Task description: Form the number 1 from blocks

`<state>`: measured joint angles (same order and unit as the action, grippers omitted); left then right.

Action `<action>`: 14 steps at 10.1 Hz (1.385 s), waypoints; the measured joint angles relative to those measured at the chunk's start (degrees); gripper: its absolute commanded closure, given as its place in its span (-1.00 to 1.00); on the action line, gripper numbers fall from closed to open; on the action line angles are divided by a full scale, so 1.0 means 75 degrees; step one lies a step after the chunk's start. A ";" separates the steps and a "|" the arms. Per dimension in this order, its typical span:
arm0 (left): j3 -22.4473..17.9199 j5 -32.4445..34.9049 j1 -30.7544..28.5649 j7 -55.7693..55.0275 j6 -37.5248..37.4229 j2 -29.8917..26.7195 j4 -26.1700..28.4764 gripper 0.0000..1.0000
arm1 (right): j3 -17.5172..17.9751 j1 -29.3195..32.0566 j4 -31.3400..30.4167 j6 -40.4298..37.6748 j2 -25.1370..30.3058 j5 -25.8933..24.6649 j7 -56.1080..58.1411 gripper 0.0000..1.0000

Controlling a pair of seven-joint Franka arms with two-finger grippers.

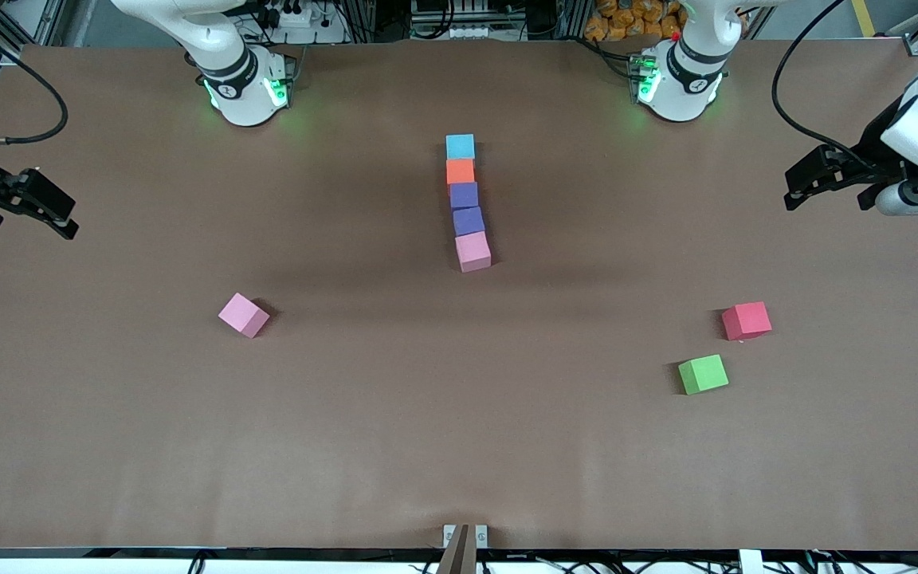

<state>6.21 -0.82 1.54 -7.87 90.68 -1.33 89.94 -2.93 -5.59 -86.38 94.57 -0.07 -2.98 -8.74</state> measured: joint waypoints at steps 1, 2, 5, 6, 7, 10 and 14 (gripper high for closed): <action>-0.0200 0.0000 0.0152 0.0000 0.0000 0.0000 0.0000 -1.00 | 0.0000 0.0069 0.0000 -0.0003 0.0017 0.0005 0.0182 -1.00; -0.0286 0.0000 0.0192 0.0003 0.0000 0.0000 0.0000 -1.00 | 0.0000 0.0125 0.0000 -0.0006 0.0028 0.0011 0.0315 -1.00; -0.0329 0.0000 0.0192 0.0004 0.0040 0.0018 0.0000 -1.00 | 0.0030 0.0209 0.0000 -0.0052 0.0031 0.0013 0.0359 -1.00; -0.0346 0.0000 0.0192 0.0004 0.0050 0.0043 0.0000 -1.00 | 0.0033 0.0215 0.0000 -0.0066 0.0031 0.0013 0.0360 -1.00; -0.0352 0.0000 0.0192 0.0004 0.0059 0.0068 0.0000 -1.00 | 0.0040 0.0215 0.0000 -0.0073 0.0031 0.0013 0.0360 -1.00; -0.0364 0.0056 0.0186 0.0047 0.0065 0.0098 0.0000 -1.00 | 0.0076 0.0215 0.0005 -0.0073 0.0031 0.0016 0.0360 -1.00; -0.0363 0.0309 0.0188 0.0144 0.0065 0.0101 0.0000 -1.00 | 0.0136 0.0213 0.0005 -0.0073 0.0031 0.0047 0.0357 -1.00</action>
<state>3.48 1.50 2.95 -6.79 91.17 -0.57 89.94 -1.91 -3.99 -86.34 94.02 0.16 -2.62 -6.06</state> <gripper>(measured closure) 0.000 0.000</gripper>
